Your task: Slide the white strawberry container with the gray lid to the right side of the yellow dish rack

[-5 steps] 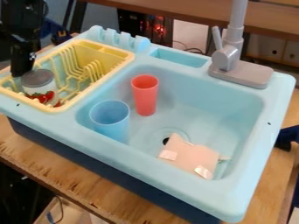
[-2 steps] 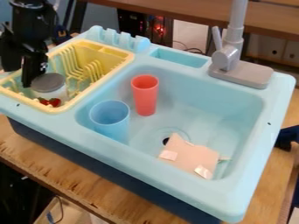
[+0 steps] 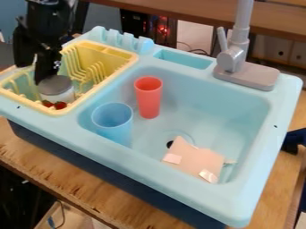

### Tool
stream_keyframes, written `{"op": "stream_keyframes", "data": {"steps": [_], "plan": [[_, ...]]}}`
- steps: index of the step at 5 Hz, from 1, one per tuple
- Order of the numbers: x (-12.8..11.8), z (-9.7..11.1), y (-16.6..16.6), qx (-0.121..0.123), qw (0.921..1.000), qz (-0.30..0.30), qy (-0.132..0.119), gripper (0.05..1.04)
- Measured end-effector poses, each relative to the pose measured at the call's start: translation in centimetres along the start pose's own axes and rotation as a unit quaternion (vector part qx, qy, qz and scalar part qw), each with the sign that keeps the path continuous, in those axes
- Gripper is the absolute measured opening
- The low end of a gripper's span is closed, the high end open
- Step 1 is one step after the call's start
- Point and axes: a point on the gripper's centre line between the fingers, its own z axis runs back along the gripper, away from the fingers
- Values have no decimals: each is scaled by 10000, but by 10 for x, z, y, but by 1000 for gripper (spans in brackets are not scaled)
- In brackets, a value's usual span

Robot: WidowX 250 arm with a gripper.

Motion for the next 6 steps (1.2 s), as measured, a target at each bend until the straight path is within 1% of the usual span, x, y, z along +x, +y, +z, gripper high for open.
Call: {"op": "stream_keyframes", "data": {"steps": [1, 2, 3, 4, 5, 6], "plan": [[1, 6, 1, 140, 9998, 89, 68, 1000], [-9, 11, 12, 215, 9989, 407, 125, 1000], [-27, 30, 25, 390, 9954, 875, 41, 1000], [-36, 45, 20, 298, 9949, 957, -128, 1000], [-54, 56, 11, -250, 9923, 1182, -270, 1000], [-55, 58, 0, -895, 9898, 1052, -355, 1000]]}}
